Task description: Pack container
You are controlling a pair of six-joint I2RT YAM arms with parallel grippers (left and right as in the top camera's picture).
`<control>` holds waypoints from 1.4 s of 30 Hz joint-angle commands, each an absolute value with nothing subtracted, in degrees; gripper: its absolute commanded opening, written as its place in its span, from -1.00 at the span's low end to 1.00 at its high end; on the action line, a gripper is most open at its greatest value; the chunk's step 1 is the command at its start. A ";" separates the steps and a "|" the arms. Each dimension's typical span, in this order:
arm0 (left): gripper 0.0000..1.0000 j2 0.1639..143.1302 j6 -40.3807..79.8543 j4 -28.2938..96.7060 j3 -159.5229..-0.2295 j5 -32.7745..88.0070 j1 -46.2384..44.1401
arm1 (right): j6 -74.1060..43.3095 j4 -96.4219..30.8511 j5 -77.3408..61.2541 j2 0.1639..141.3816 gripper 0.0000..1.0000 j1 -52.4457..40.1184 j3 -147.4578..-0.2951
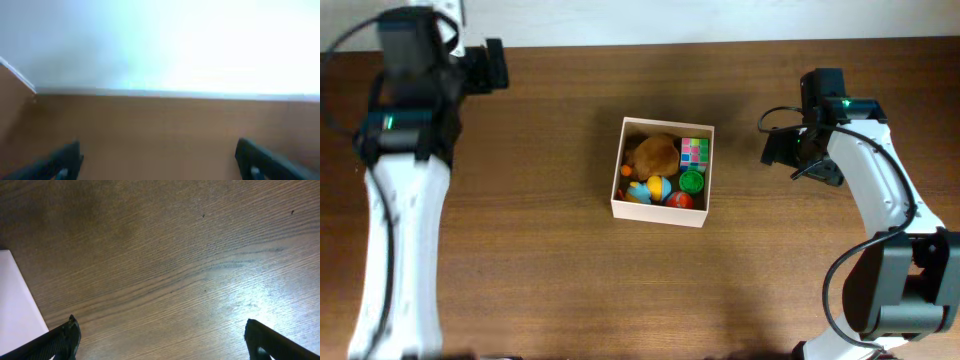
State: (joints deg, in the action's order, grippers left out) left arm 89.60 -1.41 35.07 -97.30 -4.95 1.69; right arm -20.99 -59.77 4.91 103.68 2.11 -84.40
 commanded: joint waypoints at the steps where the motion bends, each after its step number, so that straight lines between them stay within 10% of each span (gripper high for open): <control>1: 0.99 80.05 -0.86 25.34 -86.54 -4.97 2.04 | -21.52 -59.72 4.97 103.66 0.97 2.33 -84.12; 11: 0.99 57.32 -0.86 1.23 -54.68 -1.23 1.89 | -21.52 -59.72 4.97 103.66 0.98 2.33 -84.12; 42: 0.99 2.92 -9.93 -3.81 -2.50 6.61 -1.98 | -21.52 -59.72 4.97 103.66 0.97 2.33 -84.12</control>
